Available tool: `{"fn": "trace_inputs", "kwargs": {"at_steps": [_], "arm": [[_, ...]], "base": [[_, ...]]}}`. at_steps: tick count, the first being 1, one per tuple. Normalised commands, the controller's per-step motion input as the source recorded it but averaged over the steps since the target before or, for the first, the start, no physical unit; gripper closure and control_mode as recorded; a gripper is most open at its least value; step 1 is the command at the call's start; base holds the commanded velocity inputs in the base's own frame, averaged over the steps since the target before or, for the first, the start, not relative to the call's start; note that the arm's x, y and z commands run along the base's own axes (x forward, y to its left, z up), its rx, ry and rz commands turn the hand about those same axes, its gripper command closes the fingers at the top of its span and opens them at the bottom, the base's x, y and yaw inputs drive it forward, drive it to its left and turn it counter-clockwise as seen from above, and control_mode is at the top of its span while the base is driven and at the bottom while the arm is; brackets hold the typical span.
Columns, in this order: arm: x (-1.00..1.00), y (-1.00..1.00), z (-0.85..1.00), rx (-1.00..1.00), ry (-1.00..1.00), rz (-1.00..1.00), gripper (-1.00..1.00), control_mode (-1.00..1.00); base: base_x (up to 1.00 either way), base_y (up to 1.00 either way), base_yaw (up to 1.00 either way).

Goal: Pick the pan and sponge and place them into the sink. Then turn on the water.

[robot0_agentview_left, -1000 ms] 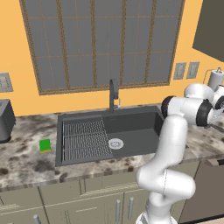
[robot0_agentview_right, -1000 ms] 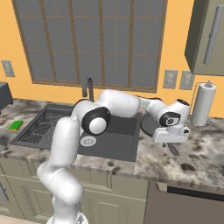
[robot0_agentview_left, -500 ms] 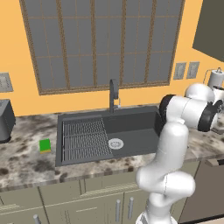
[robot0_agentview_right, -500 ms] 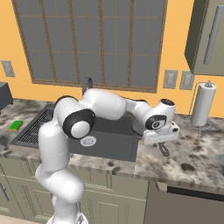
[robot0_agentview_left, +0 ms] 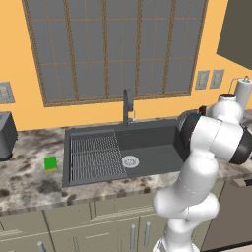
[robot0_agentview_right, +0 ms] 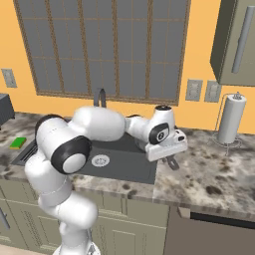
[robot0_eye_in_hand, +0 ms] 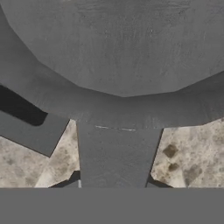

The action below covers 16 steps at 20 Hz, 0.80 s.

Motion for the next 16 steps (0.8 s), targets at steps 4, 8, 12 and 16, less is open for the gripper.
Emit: {"fn": "trace_inputs", "kwargs": {"at_steps": [4, 8, 12, 16], "arm": [[-0.1, 0.43, 0.19, -0.14, 0.09, 0.04, 1.0, -1.0], [-0.03, 0.4, 0.04, -0.09, 0.07, 0.06, 1.0, -1.0], [0.0, 0.4, -0.04, -0.06, 0.03, 0.08, 1.0, -1.0], [-0.01, 0.35, -0.1, -0.03, 0.0, 0.1, 1.0, -1.0]], "base": [[0.0, 0.0, 0.0], [0.0, 0.0, 0.0], [0.0, 0.0, 0.0], [0.0, 0.0, 0.0]]}}
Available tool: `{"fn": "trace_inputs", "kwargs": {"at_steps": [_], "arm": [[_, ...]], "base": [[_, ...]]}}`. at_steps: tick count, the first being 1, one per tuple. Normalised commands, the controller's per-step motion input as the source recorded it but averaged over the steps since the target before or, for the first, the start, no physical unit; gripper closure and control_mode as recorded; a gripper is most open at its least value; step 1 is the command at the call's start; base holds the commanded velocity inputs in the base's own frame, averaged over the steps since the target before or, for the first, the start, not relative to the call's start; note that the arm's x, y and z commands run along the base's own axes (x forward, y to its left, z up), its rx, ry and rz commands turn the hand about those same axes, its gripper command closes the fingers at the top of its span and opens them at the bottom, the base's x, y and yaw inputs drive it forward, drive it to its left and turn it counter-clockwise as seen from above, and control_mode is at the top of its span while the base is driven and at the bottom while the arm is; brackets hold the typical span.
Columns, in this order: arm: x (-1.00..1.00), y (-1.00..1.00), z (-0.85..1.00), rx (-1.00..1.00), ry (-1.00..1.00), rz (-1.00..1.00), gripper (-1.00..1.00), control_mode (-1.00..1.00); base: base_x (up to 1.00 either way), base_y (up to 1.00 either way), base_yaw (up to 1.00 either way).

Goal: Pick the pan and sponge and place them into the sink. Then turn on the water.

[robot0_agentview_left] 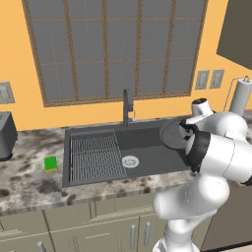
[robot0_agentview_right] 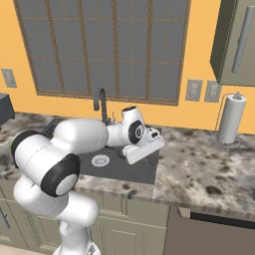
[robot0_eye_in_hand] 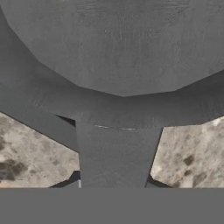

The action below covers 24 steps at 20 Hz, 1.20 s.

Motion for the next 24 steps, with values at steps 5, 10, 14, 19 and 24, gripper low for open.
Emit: {"fn": "trace_inputs", "kwargs": {"at_steps": [5, 10, 14, 19, 24], "arm": [[0.03, 0.32, -0.12, 0.0, 0.0, 0.11, 1.0, -1.0], [0.1, 0.3, -0.06, 0.0, 0.0, 0.12, 1.0, -1.0], [0.12, 0.31, -0.07, -0.02, 0.02, 0.11, 1.0, -1.0], [0.1, 0.26, -0.04, -0.03, 0.03, 0.11, 1.0, -1.0], [0.06, 0.27, -0.08, -0.04, 0.05, 0.11, 1.0, -1.0]], "base": [[0.0, 0.0, 0.0], [0.0, 0.0, 0.0], [0.0, 0.0, 0.0], [0.0, 0.0, 0.0], [0.0, 0.0, 0.0]]}}
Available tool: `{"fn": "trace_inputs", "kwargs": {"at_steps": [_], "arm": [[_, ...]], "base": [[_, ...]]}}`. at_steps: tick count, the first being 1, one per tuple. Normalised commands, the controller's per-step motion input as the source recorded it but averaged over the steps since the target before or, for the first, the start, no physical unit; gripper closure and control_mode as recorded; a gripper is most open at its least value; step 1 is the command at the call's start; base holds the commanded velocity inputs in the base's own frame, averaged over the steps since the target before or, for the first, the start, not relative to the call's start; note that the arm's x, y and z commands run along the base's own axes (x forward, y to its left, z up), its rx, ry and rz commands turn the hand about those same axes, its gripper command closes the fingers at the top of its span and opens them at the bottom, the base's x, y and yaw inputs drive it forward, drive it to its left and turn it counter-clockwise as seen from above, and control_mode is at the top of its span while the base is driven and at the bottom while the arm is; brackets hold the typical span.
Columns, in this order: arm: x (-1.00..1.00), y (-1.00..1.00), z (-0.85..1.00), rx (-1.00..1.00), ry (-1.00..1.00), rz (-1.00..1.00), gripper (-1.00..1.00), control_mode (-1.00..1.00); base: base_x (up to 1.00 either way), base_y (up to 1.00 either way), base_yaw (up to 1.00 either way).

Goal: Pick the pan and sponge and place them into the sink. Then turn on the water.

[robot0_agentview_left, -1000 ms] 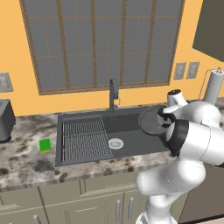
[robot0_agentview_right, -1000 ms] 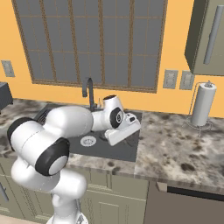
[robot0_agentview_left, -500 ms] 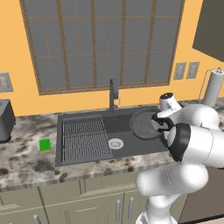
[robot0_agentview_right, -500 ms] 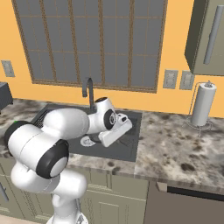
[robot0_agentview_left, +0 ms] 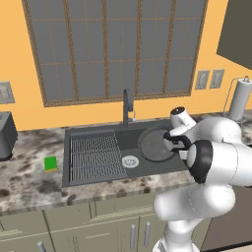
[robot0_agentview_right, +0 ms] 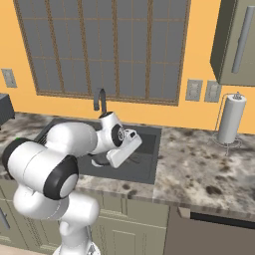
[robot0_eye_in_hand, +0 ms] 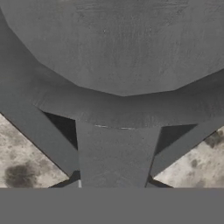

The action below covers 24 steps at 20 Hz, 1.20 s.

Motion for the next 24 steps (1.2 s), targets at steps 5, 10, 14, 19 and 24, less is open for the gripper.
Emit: {"fn": "trace_inputs", "kwargs": {"at_steps": [5, 10, 14, 19, 24], "arm": [[0.09, 0.21, -0.04, -0.01, 0.07, 0.12, 1.0, -1.0], [0.18, 0.04, -0.04, 0.07, 0.02, 0.13, 1.0, -1.0], [0.2, 0.14, -0.2, 0.06, 0.0, 0.1, 1.0, -1.0], [0.2, 0.26, -0.24, 0.02, 0.0, 0.03, 1.0, -1.0], [0.29, 0.13, -0.13, -0.02, 0.0, -0.05, 1.0, -1.0]], "base": [[0.0, 0.0, 0.0], [0.0, 0.0, 0.0], [0.0, 0.0, 0.0], [0.0, 0.0, 0.0], [0.0, 0.0, 0.0]]}}
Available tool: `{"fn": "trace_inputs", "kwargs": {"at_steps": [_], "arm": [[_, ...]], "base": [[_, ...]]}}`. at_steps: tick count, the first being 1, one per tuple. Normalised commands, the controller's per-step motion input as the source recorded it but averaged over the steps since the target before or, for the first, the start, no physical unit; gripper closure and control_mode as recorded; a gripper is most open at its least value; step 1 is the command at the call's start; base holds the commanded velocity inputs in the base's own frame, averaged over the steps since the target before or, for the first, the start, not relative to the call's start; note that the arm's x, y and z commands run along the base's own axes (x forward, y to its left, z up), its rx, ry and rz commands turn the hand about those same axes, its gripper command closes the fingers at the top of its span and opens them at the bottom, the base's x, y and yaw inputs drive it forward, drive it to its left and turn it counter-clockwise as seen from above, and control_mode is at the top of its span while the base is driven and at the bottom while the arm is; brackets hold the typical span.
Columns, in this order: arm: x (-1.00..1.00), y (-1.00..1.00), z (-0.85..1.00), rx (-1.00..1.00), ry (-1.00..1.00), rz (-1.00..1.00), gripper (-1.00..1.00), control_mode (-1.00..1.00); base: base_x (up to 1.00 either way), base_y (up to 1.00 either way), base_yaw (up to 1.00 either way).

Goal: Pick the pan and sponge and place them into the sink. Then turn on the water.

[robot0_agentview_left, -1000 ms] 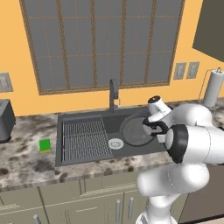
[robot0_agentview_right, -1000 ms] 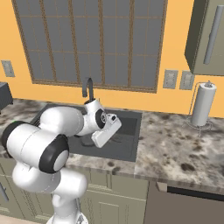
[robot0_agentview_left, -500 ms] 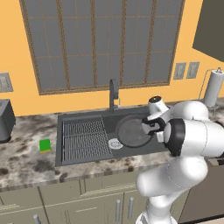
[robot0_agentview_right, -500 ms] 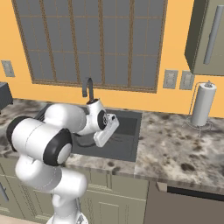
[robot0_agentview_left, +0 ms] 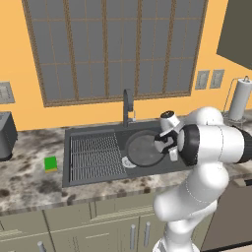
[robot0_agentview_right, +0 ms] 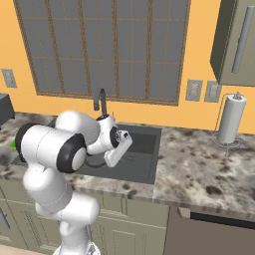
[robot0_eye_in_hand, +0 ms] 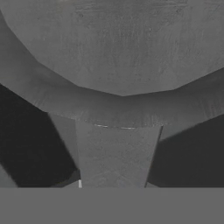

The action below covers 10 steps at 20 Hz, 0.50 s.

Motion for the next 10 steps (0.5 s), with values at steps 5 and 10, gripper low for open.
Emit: {"fn": "trace_inputs", "kwargs": {"at_steps": [5, 10], "arm": [[0.31, 0.11, -0.13, -0.01, 0.02, -0.06, 1.0, -1.0], [0.26, 0.11, -0.18, 0.0, 0.09, -0.02, 1.0, -1.0]], "base": [[0.0, 0.0, 0.0], [0.0, 0.0, 0.0]]}}
